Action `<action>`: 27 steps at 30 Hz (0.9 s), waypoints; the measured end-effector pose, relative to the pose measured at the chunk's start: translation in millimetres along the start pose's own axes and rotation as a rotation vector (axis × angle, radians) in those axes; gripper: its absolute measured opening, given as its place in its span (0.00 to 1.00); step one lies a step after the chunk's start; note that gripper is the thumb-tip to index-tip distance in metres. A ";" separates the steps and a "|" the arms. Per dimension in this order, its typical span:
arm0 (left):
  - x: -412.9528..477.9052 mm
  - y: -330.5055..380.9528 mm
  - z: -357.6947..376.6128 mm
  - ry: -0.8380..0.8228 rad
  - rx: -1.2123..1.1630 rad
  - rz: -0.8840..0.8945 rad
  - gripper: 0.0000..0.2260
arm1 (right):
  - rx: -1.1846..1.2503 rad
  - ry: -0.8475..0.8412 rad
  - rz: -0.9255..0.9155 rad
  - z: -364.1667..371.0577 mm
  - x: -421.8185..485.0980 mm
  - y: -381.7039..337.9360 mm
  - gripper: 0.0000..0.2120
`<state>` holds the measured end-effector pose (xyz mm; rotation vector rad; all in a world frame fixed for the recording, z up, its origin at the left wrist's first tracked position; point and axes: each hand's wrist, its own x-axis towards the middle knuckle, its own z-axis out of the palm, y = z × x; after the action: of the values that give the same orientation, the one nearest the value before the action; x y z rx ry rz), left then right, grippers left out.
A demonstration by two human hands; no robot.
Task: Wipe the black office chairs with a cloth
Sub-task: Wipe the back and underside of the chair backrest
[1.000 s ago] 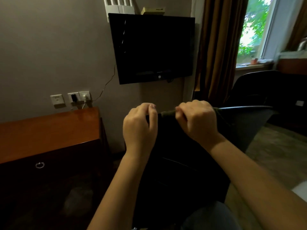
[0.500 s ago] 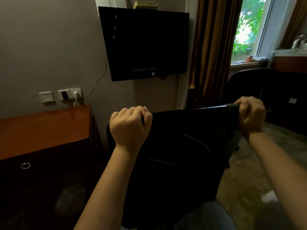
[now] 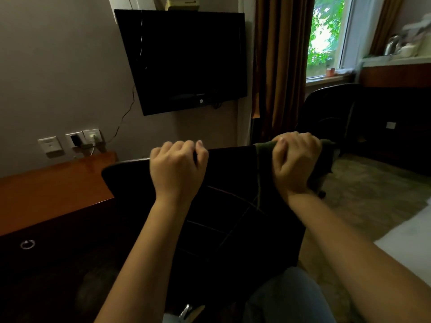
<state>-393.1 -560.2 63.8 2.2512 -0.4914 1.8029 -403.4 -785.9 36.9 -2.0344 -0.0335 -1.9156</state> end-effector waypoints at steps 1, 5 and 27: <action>3.4 9.0 4.7 -0.007 -0.030 0.022 0.19 | -0.001 -0.026 -0.021 0.0 -5.1 -14.7 0.17; 9.1 20.4 15.9 0.013 -0.019 -0.021 0.23 | -0.014 -0.133 -0.131 -1.3 -25.4 -62.7 0.16; -0.8 24.5 26.0 0.051 -0.006 0.084 0.21 | 0.017 -0.119 -0.181 -33.1 -3.8 62.5 0.25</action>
<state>-379.3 -592.2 56.2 2.2056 -0.5887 1.8916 -420.0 -852.6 19.7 -2.1978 -0.2709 -1.8869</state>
